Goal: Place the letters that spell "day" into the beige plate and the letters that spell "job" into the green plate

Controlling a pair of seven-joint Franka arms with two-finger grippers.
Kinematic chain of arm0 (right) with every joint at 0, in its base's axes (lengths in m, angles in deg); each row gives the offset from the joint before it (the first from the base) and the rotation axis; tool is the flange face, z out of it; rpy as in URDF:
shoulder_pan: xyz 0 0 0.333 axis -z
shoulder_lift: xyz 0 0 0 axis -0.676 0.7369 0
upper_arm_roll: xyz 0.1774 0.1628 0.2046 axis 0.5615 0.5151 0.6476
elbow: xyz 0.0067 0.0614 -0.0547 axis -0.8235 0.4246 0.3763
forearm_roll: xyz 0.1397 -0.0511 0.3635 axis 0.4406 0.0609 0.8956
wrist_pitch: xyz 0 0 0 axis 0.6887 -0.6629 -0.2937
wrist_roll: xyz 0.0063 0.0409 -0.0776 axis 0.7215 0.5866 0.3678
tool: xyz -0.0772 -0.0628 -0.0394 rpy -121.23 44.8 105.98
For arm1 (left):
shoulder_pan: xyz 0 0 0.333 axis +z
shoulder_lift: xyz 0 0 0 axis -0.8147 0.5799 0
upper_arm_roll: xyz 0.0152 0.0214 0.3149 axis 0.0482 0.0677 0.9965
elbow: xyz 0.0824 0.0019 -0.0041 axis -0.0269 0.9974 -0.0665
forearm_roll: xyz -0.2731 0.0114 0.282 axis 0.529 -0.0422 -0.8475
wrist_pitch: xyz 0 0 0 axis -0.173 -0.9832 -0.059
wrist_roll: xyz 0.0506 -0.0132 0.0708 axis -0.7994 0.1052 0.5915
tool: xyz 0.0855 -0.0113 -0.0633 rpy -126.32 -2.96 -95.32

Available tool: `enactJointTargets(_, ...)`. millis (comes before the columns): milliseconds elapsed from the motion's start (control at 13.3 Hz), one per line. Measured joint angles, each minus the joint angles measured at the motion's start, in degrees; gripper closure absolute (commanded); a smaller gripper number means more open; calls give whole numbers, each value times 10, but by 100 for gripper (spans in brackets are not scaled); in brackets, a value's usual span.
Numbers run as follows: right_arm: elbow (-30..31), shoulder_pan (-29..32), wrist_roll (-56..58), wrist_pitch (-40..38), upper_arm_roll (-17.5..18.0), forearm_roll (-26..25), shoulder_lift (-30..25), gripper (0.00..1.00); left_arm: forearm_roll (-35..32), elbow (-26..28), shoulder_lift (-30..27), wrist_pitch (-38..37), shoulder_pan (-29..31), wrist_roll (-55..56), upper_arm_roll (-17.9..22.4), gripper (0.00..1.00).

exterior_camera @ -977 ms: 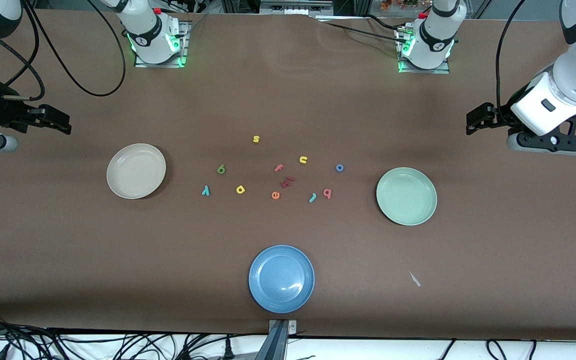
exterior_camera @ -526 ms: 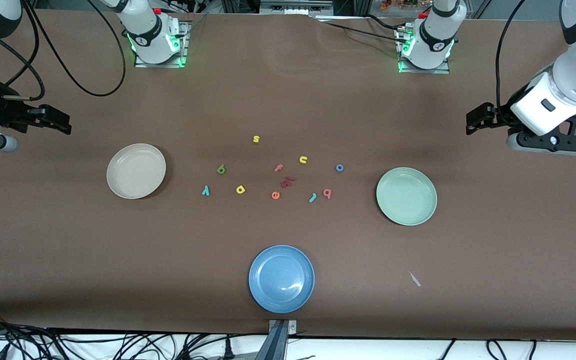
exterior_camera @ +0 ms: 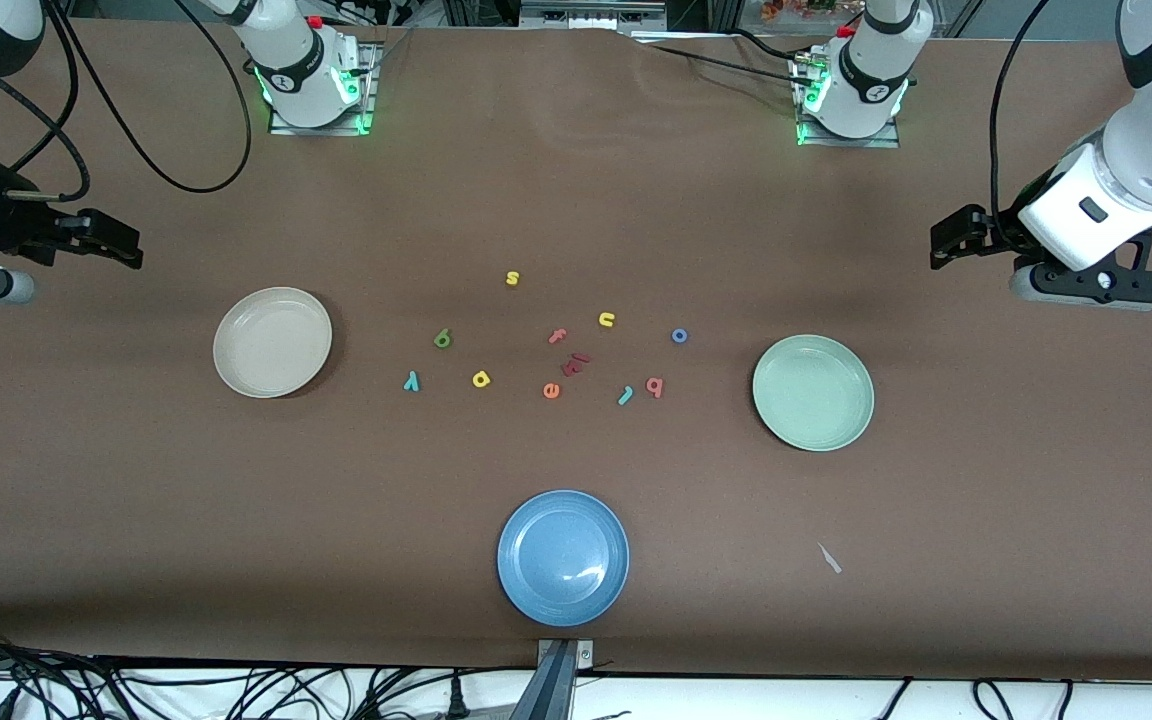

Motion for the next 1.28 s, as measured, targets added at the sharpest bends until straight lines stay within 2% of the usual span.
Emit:
enactJointTargets(977,1,0,0,-4,1,3,1,0,0,0,1,-2,-2,0,-2,0)
enactJointTargets(1277,2,-6,0,-10,6,19,13,0,0,1,23,-6,-11,0,-4,0)
